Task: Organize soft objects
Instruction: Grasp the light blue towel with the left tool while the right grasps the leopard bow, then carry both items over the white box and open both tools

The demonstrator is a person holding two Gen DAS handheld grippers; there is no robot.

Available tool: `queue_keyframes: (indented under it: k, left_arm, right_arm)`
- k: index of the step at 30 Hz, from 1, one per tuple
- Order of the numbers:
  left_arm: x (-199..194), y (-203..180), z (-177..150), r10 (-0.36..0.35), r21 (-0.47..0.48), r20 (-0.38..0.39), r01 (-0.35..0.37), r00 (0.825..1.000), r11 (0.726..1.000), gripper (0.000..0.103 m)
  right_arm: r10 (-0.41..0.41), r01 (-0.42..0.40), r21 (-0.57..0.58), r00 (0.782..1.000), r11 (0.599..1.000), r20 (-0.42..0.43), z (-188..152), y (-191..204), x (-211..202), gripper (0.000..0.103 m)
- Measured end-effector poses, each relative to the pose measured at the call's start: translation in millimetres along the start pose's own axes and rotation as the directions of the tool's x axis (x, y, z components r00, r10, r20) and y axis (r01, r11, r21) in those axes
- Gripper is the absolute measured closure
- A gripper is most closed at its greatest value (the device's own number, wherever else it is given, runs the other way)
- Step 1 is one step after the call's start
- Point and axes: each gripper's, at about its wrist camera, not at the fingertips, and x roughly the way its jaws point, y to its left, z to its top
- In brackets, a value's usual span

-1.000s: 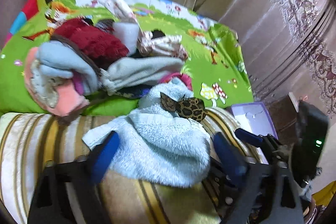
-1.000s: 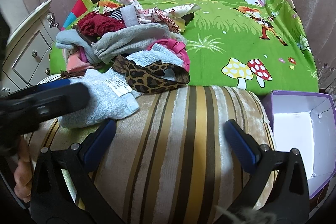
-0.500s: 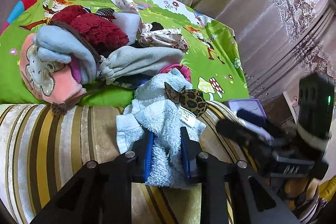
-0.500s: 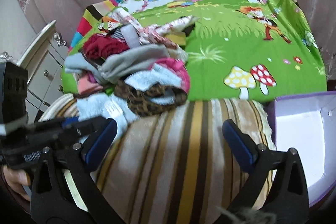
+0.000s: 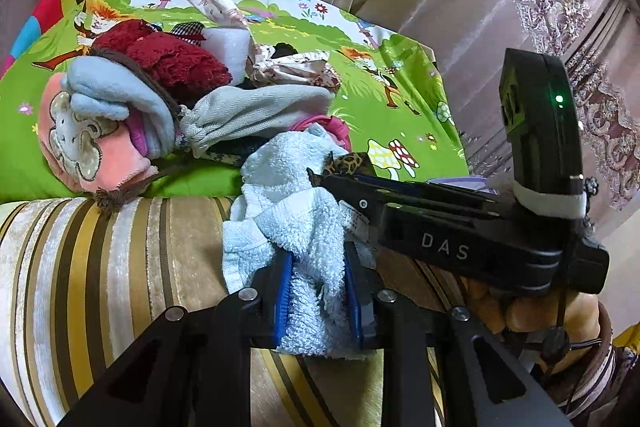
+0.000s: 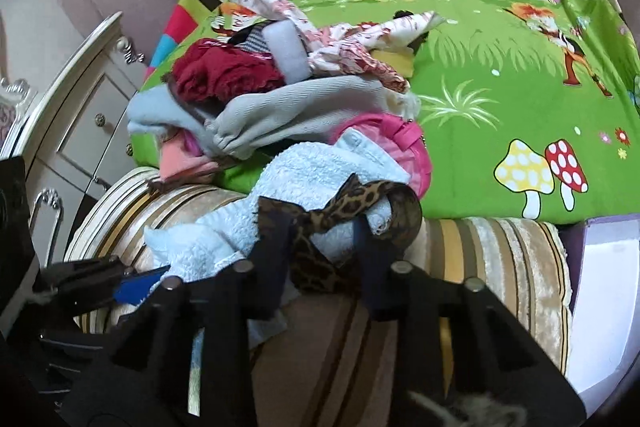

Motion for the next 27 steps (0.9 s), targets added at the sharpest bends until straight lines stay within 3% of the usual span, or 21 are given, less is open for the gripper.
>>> queue_keyframes:
  k: [7,17,27]
  left_arm:
    - [-2.9,-9.5,-4.0,-0.038,-0.005,-0.003,0.038,0.999,0.999,0.080]
    - [2.4,-38.8,1.4,-0.190,-0.051,-0.026,0.189,0.981,0.981,0.082]
    - [22.5,-129.0,32.8,-0.277,0.109,-0.086,0.285,0.957,0.952,0.082]
  right_arm:
    - [-0.002,0.002,0.001,0.998,1.000,0.057,-13.2,-6.5,-22.3,0.090]
    - [-0.053,0.040,0.076,0.983,0.996,0.174,-31.3,-48.6,-78.9,0.090]
    - [-0.199,0.138,0.235,0.945,0.962,0.260,-62.2,-124.8,-141.1,0.090]
